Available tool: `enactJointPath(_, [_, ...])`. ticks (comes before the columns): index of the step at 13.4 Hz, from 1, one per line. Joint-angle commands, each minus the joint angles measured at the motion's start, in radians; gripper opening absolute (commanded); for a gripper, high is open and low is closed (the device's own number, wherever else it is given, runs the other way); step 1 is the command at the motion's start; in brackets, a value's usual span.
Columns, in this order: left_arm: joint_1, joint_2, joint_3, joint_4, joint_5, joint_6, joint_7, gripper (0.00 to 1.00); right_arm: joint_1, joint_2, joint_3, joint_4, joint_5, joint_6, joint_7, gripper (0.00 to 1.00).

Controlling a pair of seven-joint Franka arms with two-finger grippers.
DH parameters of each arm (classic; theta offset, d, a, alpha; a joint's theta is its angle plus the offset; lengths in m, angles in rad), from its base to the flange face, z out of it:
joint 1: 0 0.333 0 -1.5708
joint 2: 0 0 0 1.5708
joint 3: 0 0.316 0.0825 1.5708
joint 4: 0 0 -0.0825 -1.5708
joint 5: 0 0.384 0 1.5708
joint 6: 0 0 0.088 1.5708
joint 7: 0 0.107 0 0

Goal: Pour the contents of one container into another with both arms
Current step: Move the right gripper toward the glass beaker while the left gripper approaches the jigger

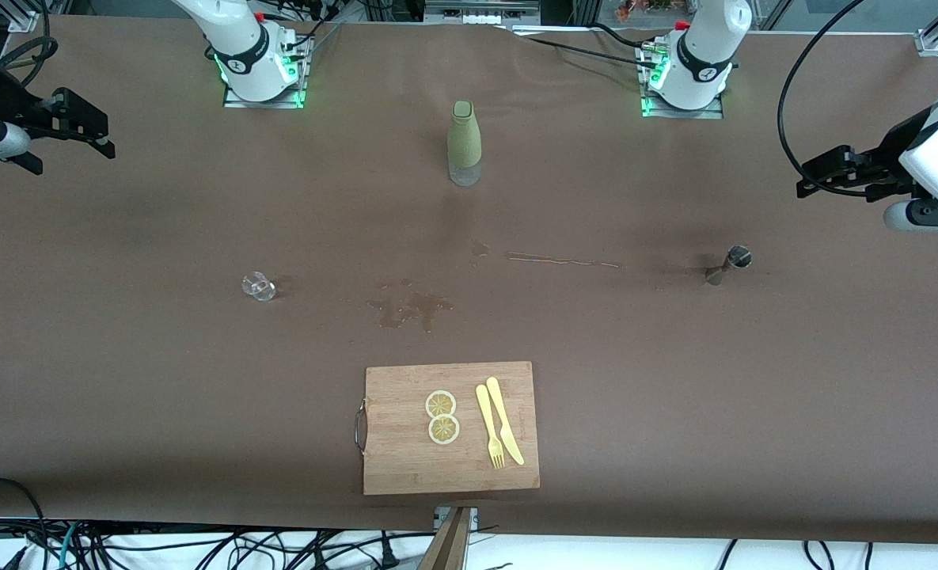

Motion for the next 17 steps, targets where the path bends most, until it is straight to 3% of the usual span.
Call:
enactJointPath(1, [0.004,0.013,-0.006,0.028,0.015,-0.003,-0.009,1.00,-0.003,-0.016,-0.002,-0.014,0.006,-0.011,-0.007,1.00])
enactJointPath(7, [0.003,0.013,-0.006,0.028,0.016,-0.003,-0.009,1.00,-0.005,-0.011,-0.013,-0.013,0.014,-0.001,-0.055,1.00])
enactJointPath(14, [0.006,0.036,-0.004,0.053,0.017,-0.002,-0.002,1.00,-0.005,0.007,-0.096,-0.028,0.057,-0.002,-0.390,1.00])
enactJointPath(17, [0.032,0.047,-0.003,0.053,0.013,-0.002,0.000,1.00,-0.006,0.041,-0.163,-0.049,0.135,0.002,-0.620,1.00])
